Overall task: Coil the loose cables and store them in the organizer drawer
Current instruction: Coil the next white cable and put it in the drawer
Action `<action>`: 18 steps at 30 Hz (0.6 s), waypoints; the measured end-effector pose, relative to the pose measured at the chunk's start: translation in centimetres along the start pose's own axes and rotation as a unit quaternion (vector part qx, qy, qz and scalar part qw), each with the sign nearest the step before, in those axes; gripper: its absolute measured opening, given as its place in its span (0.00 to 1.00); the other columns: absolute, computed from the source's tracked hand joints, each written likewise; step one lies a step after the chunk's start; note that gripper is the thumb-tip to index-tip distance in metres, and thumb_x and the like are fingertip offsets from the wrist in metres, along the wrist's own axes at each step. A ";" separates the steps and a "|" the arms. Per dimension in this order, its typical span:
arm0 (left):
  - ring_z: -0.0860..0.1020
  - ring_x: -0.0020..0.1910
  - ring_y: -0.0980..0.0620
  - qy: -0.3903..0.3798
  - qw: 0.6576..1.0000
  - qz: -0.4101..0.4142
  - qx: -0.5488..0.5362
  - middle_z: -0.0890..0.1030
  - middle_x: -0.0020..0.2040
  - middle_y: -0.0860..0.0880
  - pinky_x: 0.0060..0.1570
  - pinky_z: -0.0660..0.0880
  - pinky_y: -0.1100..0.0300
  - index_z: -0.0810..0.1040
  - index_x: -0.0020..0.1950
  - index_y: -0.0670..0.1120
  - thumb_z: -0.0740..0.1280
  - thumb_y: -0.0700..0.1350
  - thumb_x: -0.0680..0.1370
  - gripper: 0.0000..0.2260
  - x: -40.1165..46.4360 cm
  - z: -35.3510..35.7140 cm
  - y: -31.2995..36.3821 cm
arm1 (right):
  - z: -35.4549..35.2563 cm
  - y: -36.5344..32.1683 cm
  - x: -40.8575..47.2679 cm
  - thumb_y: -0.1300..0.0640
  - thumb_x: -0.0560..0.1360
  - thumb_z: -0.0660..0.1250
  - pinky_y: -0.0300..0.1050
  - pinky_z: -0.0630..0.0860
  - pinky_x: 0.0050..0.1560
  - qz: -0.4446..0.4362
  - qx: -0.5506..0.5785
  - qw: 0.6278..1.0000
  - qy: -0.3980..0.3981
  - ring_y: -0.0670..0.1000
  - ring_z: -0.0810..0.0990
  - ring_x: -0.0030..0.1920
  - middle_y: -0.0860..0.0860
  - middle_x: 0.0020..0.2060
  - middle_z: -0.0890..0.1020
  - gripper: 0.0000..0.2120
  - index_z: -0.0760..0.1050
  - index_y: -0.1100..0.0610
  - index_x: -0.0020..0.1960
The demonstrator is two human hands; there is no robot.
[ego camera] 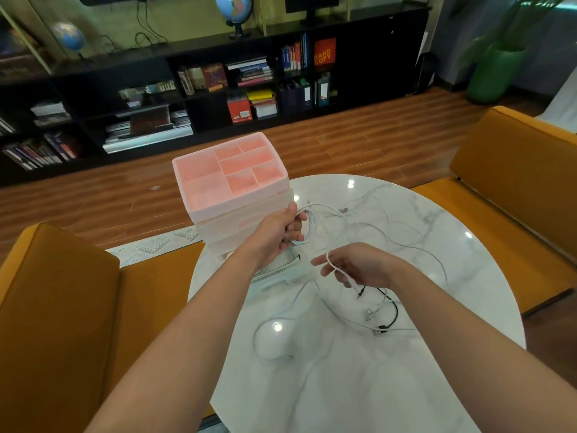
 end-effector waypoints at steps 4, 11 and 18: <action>0.61 0.25 0.57 0.008 0.999 0.001 -0.050 0.63 0.30 0.51 0.34 0.70 0.67 0.75 0.47 0.41 0.56 0.49 0.84 0.15 -0.1 -0.5 -0.4 | -0.2 -0.7 -0.8 0.61 0.73 0.54 0.39 0.56 0.22 -0.012 0.189 0.981 -0.042 0.48 0.61 0.28 0.56 0.38 0.78 0.22 0.77 0.66 0.62; 0.63 0.27 0.56 -0.003 0.999 -0.004 -0.049 0.68 0.35 0.51 0.41 0.74 0.62 0.76 0.48 0.41 0.56 0.46 0.84 0.13 -0.3 -0.7 -1.0 | -0.5 -2.5 -1.6 0.68 0.78 0.61 0.40 0.79 0.41 -0.090 0.194 0.976 -0.032 0.50 0.78 0.38 0.53 0.42 0.80 0.13 0.75 0.65 0.62; 0.66 0.33 0.55 -0.021 0.999 -0.030 0.025 0.67 0.32 0.51 0.33 0.72 0.66 0.71 0.42 0.46 0.54 0.46 0.85 0.14 -0.8 0.5 -2.1 | -3.9 -3.7 -1.3 0.69 0.79 0.61 0.45 0.82 0.50 -0.219 0.239 0.917 0.231 0.55 0.83 0.43 0.58 0.45 0.80 0.09 0.75 0.68 0.57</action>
Point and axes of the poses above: each hand's wrist, its own x-axis towards the middle knuckle, its own z-axis out of the palm, y = z × x, the point moved 7 cm from there along x, towards the middle knuckle
